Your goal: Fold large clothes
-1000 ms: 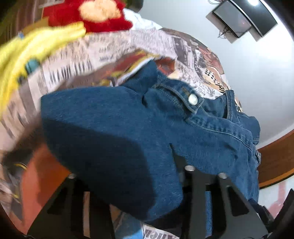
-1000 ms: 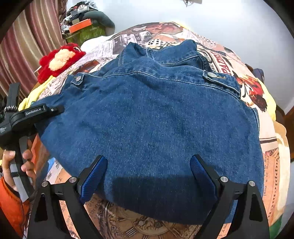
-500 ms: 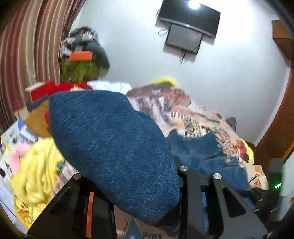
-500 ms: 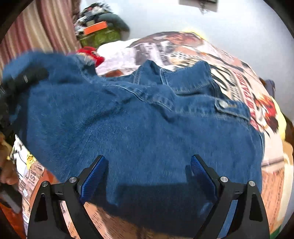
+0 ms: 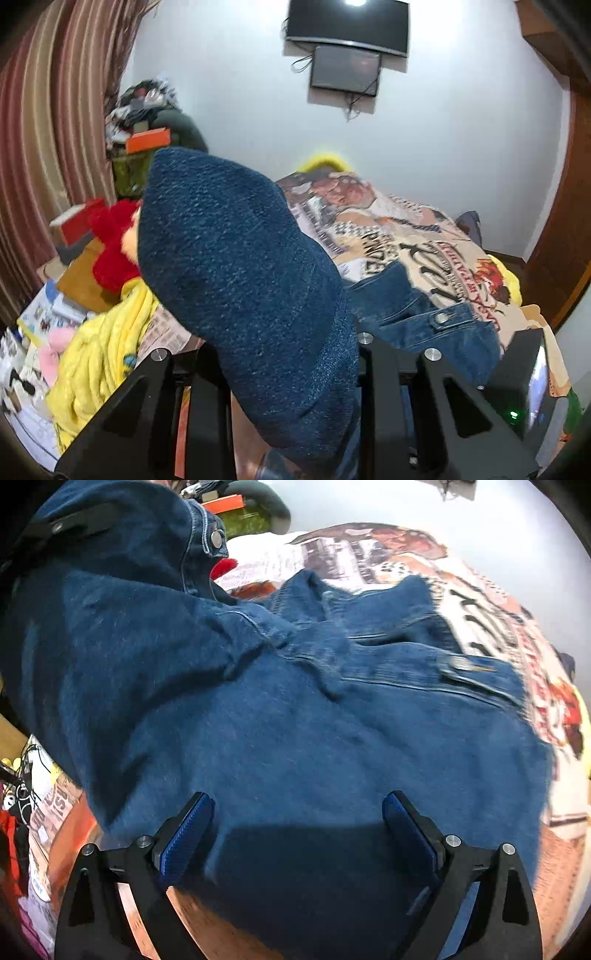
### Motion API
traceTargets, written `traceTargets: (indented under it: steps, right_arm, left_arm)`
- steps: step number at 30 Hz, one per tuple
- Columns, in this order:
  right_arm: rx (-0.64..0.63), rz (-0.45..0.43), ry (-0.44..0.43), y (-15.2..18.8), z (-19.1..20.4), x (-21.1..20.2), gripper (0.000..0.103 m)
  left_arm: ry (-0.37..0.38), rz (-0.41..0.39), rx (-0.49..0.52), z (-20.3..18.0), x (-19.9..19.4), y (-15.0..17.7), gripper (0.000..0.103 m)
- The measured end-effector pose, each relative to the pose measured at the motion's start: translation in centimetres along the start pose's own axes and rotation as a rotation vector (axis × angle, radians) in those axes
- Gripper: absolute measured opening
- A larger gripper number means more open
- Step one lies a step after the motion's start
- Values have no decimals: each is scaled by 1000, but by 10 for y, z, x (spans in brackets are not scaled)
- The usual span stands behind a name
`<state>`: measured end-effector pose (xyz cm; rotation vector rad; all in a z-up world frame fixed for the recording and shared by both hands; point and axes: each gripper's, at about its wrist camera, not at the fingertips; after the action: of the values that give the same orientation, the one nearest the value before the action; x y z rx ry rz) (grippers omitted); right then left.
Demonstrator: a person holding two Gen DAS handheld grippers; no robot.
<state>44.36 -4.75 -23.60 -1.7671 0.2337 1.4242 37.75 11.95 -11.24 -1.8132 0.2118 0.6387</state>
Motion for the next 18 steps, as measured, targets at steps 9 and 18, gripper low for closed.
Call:
traceTargets:
  steps: [9, 18]
  right_arm:
    - [247, -50, 142, 73, -94, -79, 94]
    - [447, -75, 245, 159, -153, -154, 94]
  left_arm:
    - [163, -46, 217, -116, -10, 0, 24]
    - [295, 89, 513, -216, -2, 79, 23]
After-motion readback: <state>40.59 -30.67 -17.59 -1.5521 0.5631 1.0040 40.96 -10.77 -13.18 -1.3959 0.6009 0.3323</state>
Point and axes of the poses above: each gripper's, at about its wrist camera, not at the fingertips, and x roughly the way its jaws point, z to its left, y to its underside, and after that the axes turned 9 degrees about -x, right-handed
